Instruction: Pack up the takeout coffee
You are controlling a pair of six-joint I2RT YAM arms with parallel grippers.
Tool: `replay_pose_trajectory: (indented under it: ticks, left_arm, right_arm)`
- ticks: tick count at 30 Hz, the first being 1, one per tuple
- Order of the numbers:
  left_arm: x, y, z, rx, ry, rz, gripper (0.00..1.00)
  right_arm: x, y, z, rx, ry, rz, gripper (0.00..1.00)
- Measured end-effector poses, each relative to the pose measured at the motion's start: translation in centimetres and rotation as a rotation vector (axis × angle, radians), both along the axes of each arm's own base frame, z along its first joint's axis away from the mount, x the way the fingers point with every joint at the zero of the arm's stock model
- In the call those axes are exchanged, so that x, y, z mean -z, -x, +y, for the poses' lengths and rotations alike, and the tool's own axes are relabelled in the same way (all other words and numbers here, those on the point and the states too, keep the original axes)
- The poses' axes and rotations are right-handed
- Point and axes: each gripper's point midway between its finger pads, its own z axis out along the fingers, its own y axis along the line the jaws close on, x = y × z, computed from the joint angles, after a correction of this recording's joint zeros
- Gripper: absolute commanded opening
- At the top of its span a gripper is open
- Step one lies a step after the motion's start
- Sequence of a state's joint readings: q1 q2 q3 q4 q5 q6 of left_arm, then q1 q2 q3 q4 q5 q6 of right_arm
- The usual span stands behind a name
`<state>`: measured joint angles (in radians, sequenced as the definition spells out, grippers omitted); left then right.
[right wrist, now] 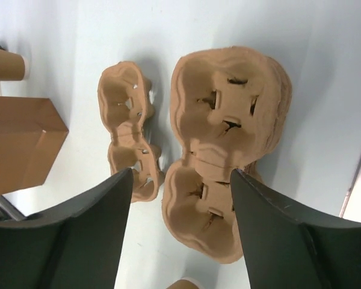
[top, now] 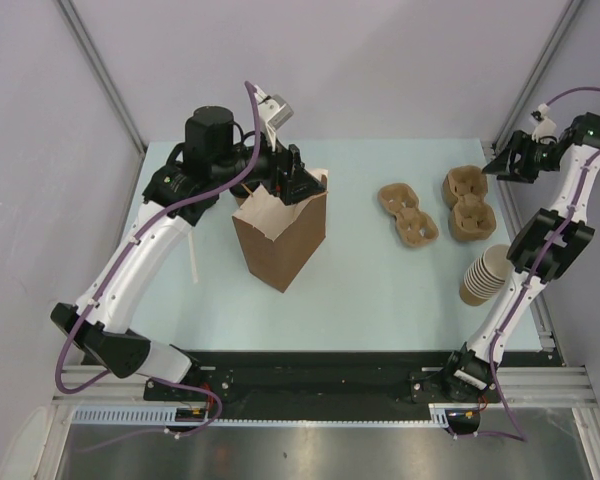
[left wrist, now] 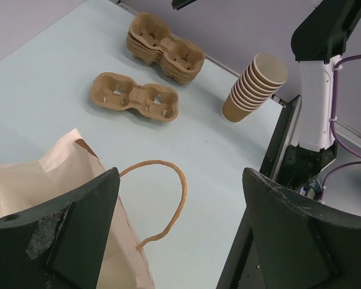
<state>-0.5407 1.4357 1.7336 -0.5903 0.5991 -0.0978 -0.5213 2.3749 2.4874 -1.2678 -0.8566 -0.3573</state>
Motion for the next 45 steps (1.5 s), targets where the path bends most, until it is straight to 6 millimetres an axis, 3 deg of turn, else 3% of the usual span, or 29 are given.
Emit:
replay_pose_trajectory:
  ticks: [6,9,12,15,18,20,22,25,29,33,39,45]
  left_arm:
    - [0.1,-0.1,0.1,-0.007,-0.004,0.002,0.89]
    - [0.3,0.0,0.3,-0.014,-0.008,0.004,0.89]
    - [0.5,0.3,0.5,-0.019,-0.014,0.008,0.9]
    - [0.6,0.6,0.7,-0.019,-0.017,0.009,0.91]
    - [0.6,0.9,0.9,-0.018,-0.018,0.0,0.91]
    - [0.5,1.0,1.0,-0.018,-0.017,-0.002,0.91]
    - [0.4,1.1,1.0,-0.017,-0.016,-0.005,0.92]
    - [0.4,1.1,1.0,-0.016,-0.017,-0.004,0.92]
    - [0.4,1.1,1.0,-0.011,-0.018,-0.009,0.93]
    - [0.4,1.2,1.0,-0.007,-0.016,-0.008,0.93]
    - [0.4,1.2,1.0,-0.005,-0.015,-0.007,0.93]
    - [0.3,1.3,0.9,-0.004,-0.012,-0.005,0.94]
  right_arm:
    - [-1.9,-0.9,0.1,0.0,0.04,-0.065,0.7]
    - [-3.0,-0.7,1.9,-0.031,0.086,-0.078,0.7]
    - [-4.3,-0.2,6.4,-0.114,0.176,-0.092,0.7]
    - [-4.8,-0.1,12.8,-0.256,0.31,-0.126,0.69]
    - [-3.6,-0.1,17.8,-0.381,0.411,-0.132,0.66]
    - [-1.9,-0.2,19.6,-0.444,0.466,-0.108,0.63]
    - [0.3,-0.3,19.6,-0.476,0.499,-0.058,0.61]
    - [4.4,-0.9,17.6,-0.494,0.547,0.035,0.59]
    - [8.7,-0.2,15.0,-0.522,0.567,0.151,0.55]
    - [9.9,1.0,13.9,-0.558,0.578,0.198,0.5]
    - [11.8,2.5,15.0,-0.636,0.594,0.244,0.45]
    - [12.0,2.5,15.4,-0.659,0.62,0.246,0.44]
